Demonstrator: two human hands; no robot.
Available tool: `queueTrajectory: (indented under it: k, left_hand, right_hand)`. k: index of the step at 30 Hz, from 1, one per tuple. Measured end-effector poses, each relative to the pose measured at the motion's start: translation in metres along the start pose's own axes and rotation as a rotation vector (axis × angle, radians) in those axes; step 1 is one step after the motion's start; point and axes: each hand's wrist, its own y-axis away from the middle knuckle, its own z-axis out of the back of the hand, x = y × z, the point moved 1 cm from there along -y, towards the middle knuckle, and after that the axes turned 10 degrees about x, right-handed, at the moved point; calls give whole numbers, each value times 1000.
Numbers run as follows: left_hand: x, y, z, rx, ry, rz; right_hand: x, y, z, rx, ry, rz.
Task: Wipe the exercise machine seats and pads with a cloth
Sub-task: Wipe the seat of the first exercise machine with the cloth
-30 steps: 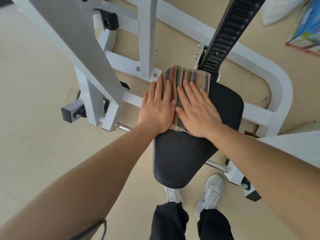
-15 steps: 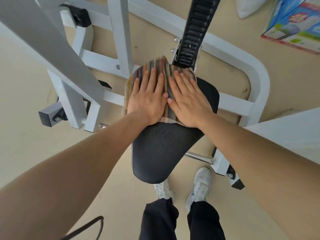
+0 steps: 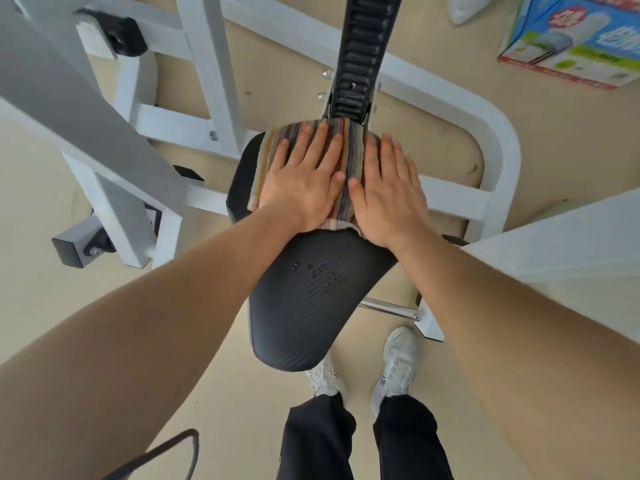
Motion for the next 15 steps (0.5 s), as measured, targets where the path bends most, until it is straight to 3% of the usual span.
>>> queueTrajectory:
  k: [6,15]
  left_hand:
    - [-11,79,-24,47,-16,-89]
    - [-2,24,-8,12,29,-16]
  right_hand:
    - [15,95,-26,84,17,19]
    - [3,11,-2,19,95,37]
